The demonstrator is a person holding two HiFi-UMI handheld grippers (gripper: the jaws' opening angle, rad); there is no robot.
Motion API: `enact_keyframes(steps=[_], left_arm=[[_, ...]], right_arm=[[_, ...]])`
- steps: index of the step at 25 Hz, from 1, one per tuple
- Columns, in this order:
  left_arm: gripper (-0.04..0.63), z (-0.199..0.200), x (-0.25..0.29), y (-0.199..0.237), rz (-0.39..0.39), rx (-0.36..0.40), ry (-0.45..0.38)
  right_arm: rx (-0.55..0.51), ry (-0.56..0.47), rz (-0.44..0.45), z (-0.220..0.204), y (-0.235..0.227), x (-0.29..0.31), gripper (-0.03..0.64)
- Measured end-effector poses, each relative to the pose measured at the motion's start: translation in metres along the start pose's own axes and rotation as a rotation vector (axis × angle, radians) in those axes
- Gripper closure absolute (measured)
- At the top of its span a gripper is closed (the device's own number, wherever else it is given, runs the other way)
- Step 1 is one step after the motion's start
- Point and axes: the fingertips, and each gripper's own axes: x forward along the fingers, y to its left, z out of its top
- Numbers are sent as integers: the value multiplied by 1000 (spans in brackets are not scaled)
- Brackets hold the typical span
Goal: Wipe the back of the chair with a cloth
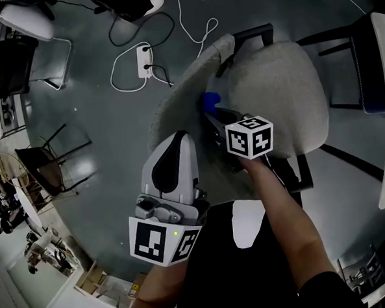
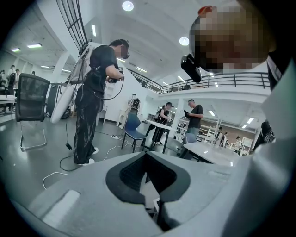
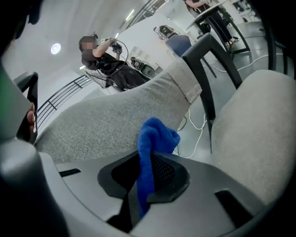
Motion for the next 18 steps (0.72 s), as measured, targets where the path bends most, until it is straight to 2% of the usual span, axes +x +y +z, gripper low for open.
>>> enact_keyframes(steps=[18], left_arm=[[588,3,-34,4,37,18,14]], right_arm=[[-25,-2,132,5,98,-25,557]])
